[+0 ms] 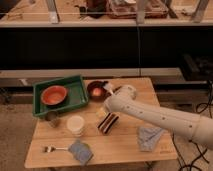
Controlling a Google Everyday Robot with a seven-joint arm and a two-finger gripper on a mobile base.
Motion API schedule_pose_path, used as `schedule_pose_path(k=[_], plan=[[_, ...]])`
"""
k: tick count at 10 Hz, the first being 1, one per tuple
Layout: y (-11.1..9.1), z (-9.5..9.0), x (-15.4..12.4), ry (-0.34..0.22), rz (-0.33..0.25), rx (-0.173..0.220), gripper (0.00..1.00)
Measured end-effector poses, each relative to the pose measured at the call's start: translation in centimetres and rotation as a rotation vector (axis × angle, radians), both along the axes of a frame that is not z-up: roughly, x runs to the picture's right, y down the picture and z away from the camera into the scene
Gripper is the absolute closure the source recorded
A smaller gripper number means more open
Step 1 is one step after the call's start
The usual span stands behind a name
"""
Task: Place brush in table surface
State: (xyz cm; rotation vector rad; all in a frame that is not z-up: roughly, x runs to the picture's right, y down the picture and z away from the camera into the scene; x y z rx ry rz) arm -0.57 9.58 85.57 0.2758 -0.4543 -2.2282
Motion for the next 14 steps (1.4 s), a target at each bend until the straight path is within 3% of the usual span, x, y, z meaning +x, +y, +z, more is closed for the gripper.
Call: schedule_pose_path(k=[2,7,9,12,14], plan=[[-1.3,0.1,-0.8,-0.015,0.005,0.032,0.2],[-1.5,0.1,-0.5,-0.011,0.011,0.035,0.2],[-2.5,0.7,0.6,0.018,0.019,0.039,0.2],[-5.7,2.3,4.1,0.045,0.054,0.046,0.2],[-6.2,2.2,4.5,0.048,0.067,0.042,0.2]])
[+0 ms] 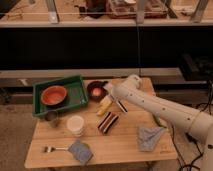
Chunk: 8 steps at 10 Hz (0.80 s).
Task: Place brush in table surface
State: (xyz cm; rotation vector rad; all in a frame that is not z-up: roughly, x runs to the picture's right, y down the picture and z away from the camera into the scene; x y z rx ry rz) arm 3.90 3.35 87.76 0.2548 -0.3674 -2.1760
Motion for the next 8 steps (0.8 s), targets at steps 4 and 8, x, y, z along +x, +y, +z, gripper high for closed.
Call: schedule_pose_path(k=[4,8], plan=[[-0.5,0.9,1.4,0.041,0.002,-0.007,0.2],[-0.5,3.0,3.5,0.076,0.039,-0.027,0.2]])
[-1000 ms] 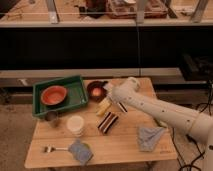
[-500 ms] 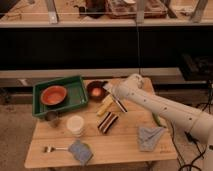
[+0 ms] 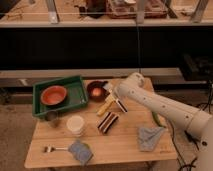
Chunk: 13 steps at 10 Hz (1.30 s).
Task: Place brush in table surface
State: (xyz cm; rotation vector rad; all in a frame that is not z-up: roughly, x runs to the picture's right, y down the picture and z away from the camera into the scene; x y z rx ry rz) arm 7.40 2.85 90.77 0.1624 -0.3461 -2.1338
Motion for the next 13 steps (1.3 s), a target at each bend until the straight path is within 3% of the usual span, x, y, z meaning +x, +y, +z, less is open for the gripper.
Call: schedule_pose_path(k=[5,8,11,12,13], plan=[[2.8,2.6,0.0,-0.039,0.031,-0.076,0.23],[3.4,2.9,0.3,-0.057,0.054,-0.097,0.46],[3.8,2.8,0.6,-0.064,0.064,-0.106,0.48],[3.8,2.8,0.3,-0.079,0.064,-0.109,0.52],[3.9,2.7,0.4,-0.097,0.066,-0.116,0.63]])
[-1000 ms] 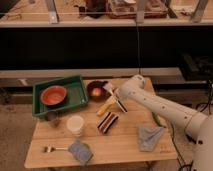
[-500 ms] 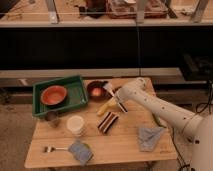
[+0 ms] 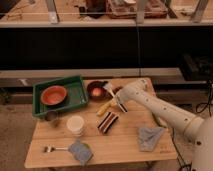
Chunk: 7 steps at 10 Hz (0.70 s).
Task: Place brush in table surface
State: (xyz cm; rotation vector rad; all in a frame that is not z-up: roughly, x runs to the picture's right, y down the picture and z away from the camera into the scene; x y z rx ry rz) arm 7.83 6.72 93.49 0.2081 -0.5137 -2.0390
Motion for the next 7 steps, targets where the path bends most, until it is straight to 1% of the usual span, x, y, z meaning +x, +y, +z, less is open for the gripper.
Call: schedule_pose_path(k=[2,3,5,7], plan=[[0.0,-0.3,-0.1,-0.004,-0.007,0.009,0.83],[-0.1,-0.5,-0.3,-0.009,-0.012,0.015,0.9],[-0.4,-1.0,-0.2,-0.01,-0.018,0.027,0.91],[-1.1,-2.3,-0.7,-0.008,-0.042,0.049,0.91]])
